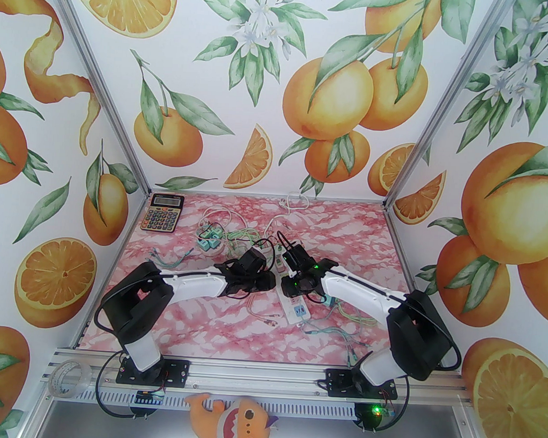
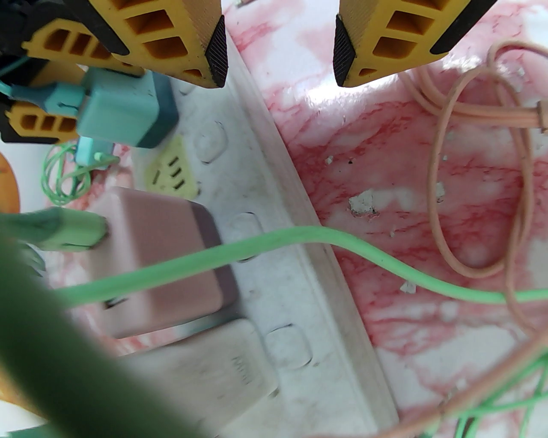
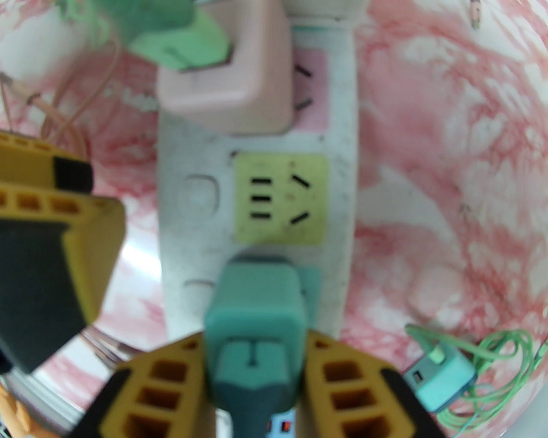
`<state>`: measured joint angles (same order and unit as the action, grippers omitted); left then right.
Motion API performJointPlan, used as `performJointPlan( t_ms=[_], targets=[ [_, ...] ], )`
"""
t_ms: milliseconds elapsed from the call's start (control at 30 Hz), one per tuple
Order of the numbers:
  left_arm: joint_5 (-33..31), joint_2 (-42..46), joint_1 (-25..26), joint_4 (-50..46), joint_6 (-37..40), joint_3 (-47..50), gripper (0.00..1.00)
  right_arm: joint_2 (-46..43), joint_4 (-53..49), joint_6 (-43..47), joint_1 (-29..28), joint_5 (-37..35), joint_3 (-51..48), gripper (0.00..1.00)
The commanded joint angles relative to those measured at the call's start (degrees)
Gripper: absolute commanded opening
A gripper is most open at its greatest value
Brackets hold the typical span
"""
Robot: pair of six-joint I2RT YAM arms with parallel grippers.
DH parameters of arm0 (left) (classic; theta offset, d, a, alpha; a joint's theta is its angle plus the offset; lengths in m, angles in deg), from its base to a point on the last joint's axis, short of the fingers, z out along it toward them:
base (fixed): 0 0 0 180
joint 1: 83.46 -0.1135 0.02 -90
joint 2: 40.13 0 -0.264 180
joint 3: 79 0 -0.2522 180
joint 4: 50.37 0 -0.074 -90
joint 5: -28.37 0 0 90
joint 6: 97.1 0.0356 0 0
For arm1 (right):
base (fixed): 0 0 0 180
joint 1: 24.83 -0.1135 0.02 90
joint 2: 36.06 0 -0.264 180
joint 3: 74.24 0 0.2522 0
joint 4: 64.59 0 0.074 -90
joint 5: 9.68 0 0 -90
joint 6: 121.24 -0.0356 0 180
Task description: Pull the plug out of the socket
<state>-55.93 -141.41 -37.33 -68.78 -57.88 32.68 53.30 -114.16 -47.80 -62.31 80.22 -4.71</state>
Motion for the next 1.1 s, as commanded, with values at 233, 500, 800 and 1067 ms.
performJointPlan(
  t_ms=[233, 500, 800, 1067],
  targets=[
    [2.6, -3.9, -0.4, 0.4, 1.0, -4.5, 0.44, 0.9, 2.1, -1.3, -0.2, -0.3, 0.6, 0.2],
    [0.4, -6.5, 0.6, -5.7, 5.1, -7.4, 0.43, 0.7, 2.5, -3.0, -0.2, 1.2, 0.8, 0.19],
    [-2.2, -8.8, 1.8, -12.5, 7.6, -10.0, 0.41, -0.2, 1.8, -4.7, 0.0, 2.4, 1.6, 0.18],
    [-3.4, -7.7, 1.7, -14.4, 8.4, -9.3, 0.4, -3.9, 3.1, -6.7, 7.1, 9.1, 0.3, 0.17]
  ],
)
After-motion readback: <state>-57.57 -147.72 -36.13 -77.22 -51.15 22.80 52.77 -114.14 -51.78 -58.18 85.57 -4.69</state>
